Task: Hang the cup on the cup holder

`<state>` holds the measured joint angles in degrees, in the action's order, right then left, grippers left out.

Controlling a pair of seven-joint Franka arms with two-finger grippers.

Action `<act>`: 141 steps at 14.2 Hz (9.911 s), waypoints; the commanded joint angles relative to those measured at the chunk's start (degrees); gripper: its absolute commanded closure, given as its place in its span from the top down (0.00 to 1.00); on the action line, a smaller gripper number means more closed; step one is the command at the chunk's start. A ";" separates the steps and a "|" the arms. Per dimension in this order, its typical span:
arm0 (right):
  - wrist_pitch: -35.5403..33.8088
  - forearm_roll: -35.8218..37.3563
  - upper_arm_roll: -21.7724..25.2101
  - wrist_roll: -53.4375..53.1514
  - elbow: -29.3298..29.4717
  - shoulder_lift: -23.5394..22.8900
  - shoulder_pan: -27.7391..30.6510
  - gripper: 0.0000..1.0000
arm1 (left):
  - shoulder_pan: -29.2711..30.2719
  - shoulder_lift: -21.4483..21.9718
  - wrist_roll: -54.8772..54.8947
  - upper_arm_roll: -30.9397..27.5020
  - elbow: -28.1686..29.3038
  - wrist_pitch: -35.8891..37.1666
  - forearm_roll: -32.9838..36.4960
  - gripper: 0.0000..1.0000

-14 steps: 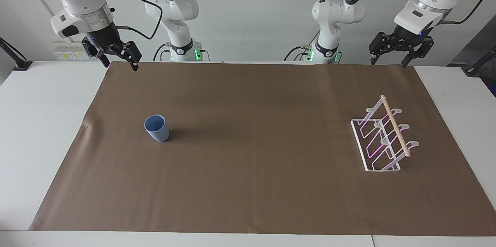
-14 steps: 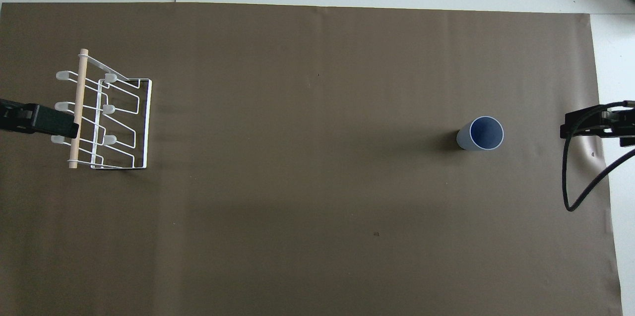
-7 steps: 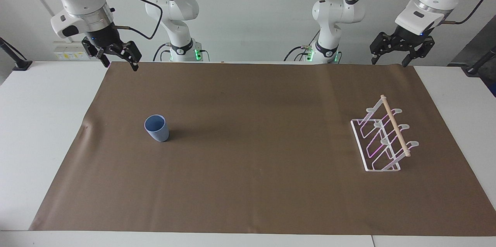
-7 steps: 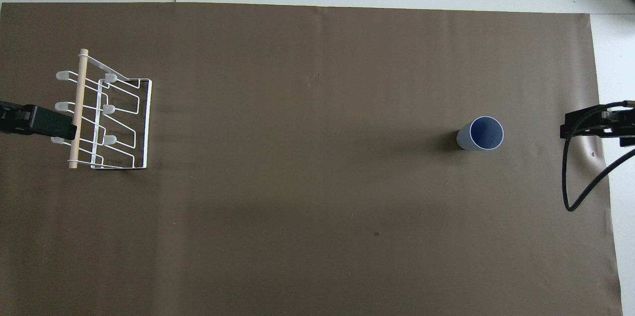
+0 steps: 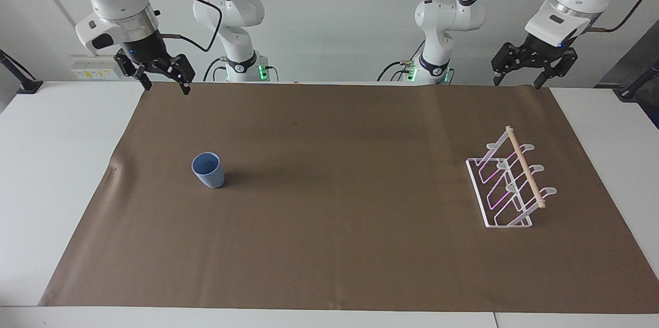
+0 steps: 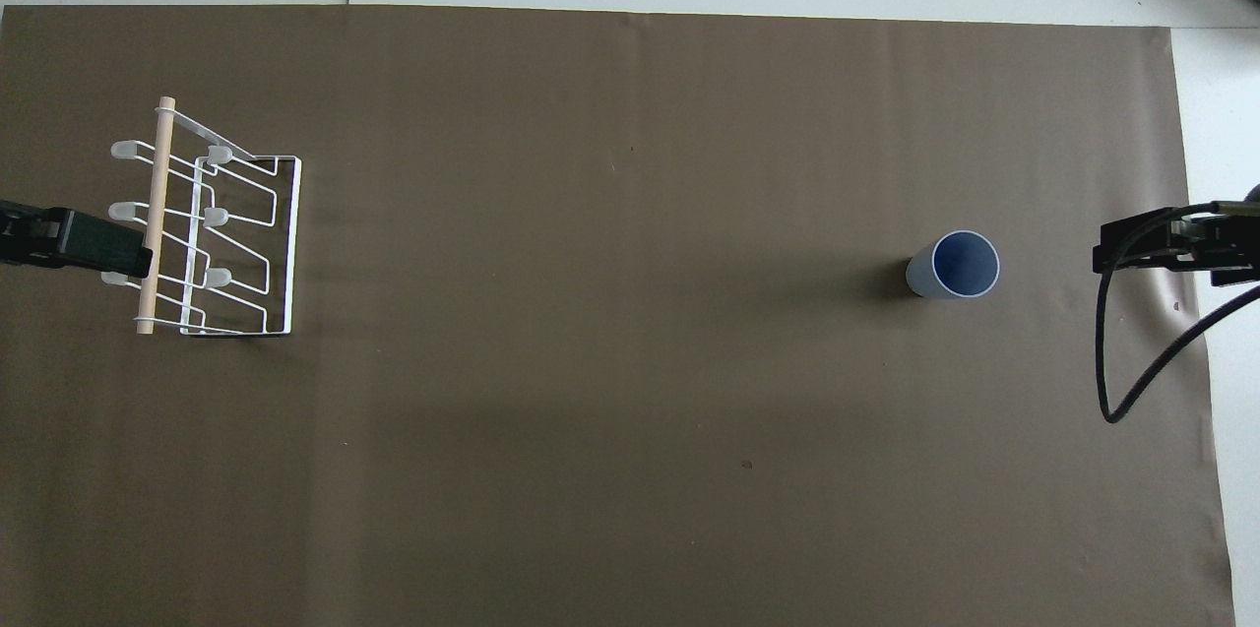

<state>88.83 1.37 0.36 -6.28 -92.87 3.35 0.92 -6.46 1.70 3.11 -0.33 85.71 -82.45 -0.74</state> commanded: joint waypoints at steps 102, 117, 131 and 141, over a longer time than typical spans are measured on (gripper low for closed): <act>28.77 -106.84 -7.48 24.30 -26.84 -0.89 -12.17 0.00 | -6.89 -9.53 -98.38 8.33 -5.47 -17.57 -39.25 1.00; 28.77 -106.58 -7.48 24.30 -26.84 -0.89 -12.09 0.00 | -9.01 -8.73 -105.15 8.33 -2.74 -22.49 -39.26 0.99; 30.00 -106.66 -7.57 23.42 -26.84 -0.89 -12.26 0.00 | -8.92 -8.47 -104.54 8.24 -2.91 -22.32 -38.38 0.00; 30.17 -106.58 -7.57 21.66 -26.84 -0.80 -12.26 0.43 | -8.65 -8.38 -104.36 8.24 -2.74 -22.32 -38.46 0.00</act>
<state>118.22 -103.50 -6.74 15.33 -119.03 1.97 -11.63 -14.78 -7.70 -101.13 8.33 81.61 -103.72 -39.20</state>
